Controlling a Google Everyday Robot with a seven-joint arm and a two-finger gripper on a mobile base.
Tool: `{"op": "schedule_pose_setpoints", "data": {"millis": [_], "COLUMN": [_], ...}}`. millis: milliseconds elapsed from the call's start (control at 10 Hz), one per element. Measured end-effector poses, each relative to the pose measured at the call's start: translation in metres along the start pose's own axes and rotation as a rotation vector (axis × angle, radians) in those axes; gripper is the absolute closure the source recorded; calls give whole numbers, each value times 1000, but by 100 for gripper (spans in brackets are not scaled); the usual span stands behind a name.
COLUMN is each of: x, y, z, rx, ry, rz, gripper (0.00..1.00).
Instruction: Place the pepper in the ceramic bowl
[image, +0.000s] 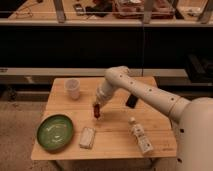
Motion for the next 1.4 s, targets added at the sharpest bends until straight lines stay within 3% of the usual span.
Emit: {"op": "schedule_pose_setpoints", "data": {"millis": [400, 600, 700, 800, 1100, 1200, 1400], "x": [7, -9, -20, -28, -57, -63, -80], "y": [-90, -120, -132, -137, -140, -139, -140], "z": [9, 8, 8, 9, 29, 36, 61], "rx": [196, 254, 265, 259, 177, 152, 115], "ry": [-76, -112, -116, -111, -75, -66, -60], "rz": [-1, -28, -53, -74, -129, -138, -133], "gripper": [100, 100, 100, 100, 98, 92, 68]}}
